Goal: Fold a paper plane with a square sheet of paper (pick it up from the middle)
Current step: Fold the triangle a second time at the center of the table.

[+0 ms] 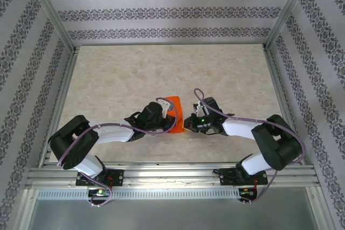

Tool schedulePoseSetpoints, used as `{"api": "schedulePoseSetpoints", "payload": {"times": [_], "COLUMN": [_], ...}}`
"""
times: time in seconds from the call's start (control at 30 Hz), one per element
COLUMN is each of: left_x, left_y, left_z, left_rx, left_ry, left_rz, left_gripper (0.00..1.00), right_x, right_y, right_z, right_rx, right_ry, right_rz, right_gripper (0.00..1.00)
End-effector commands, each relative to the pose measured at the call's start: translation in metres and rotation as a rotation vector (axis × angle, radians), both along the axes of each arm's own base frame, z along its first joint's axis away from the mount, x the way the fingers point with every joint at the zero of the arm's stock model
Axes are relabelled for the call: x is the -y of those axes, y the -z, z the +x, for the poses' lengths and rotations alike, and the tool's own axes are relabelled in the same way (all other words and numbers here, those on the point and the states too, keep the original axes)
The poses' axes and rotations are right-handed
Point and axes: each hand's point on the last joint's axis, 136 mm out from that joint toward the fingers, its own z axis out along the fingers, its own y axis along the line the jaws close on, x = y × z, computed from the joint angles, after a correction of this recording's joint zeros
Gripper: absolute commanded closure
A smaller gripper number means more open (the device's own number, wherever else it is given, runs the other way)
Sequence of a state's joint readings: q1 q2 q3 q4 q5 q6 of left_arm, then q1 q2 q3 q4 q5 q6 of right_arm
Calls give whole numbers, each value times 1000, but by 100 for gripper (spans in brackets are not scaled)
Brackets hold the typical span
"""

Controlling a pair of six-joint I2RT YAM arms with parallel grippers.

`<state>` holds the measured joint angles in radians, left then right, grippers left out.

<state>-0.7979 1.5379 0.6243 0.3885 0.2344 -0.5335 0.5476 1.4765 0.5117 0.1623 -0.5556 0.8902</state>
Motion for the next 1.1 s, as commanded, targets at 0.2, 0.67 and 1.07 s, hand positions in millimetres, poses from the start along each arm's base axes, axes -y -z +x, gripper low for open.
{"api": "schedulePoseSetpoints", "payload": {"times": [0.2,0.67,1.07], "left_x": [-14,-13,-14], "left_y": [4,10,11], "left_z": [2,3,5], "left_rx": [-13,-29,-26], "left_ry": [-62,-59,-71], "left_rz": [21,36,42], "left_gripper": [100,100,100], "right_x": [16,-19,-2], "right_y": [8,3,46], "right_z": [0,5,-7], "right_rx": [29,31,-64], "right_ry": [31,-71,-104], "right_rz": [-138,-105,-241], "right_gripper": [100,100,100]}}
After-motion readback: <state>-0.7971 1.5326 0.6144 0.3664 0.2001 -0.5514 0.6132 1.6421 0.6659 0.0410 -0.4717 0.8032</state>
